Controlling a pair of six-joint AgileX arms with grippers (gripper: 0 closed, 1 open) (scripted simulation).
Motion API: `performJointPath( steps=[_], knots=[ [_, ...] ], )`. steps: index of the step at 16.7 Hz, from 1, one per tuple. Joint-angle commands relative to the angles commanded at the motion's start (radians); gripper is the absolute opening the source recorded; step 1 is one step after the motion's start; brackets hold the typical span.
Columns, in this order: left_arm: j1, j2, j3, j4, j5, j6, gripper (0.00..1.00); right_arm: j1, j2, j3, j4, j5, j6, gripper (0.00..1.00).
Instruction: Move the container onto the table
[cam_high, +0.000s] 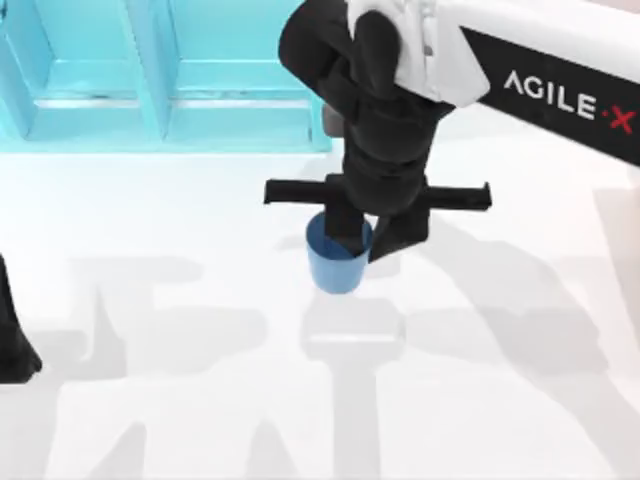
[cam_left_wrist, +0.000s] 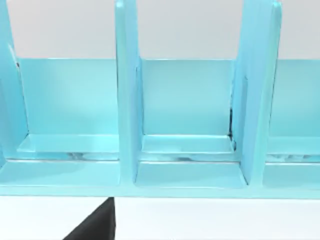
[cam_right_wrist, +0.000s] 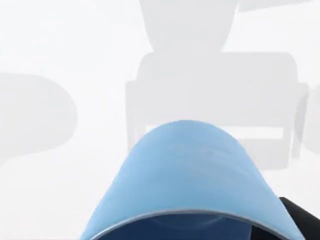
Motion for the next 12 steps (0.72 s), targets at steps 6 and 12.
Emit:
performJointPath(
  steps=[6,12],
  knots=[
    [0.0,0.0,0.0,0.0,0.0,0.0,1.0,0.014,0.031,-0.093,0.125,0.002,0.012,0.0],
    [0.0,0.0,0.0,0.0,0.0,0.0,1.0,0.014,0.031,-0.093,0.125,0.002,0.012,0.3]
  ],
)
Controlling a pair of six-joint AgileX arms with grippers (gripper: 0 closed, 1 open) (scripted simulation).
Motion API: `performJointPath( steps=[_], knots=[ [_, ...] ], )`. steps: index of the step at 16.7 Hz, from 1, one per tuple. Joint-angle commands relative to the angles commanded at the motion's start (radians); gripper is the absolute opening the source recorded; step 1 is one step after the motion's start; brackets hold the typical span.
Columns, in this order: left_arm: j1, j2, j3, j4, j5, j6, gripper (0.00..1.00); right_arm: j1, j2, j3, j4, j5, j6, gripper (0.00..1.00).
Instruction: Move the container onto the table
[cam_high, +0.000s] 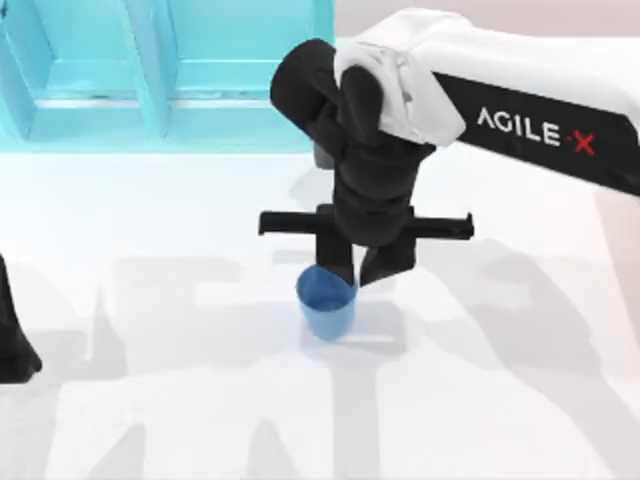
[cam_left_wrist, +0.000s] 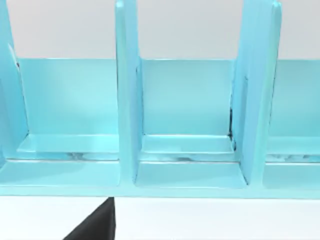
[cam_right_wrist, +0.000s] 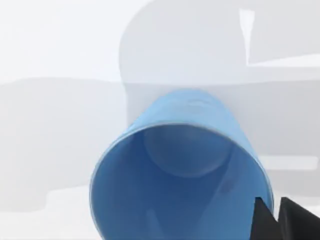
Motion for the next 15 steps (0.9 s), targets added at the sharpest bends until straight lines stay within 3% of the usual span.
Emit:
performJointPath(
  steps=[9,15],
  knots=[
    [0.0,0.0,0.0,0.0,0.0,0.0,1.0,0.0,0.0,0.0,0.0,0.0,0.0,0.98],
    [0.0,0.0,0.0,0.0,0.0,0.0,1.0,0.0,0.0,0.0,0.0,0.0,0.0,1.0]
  ],
)
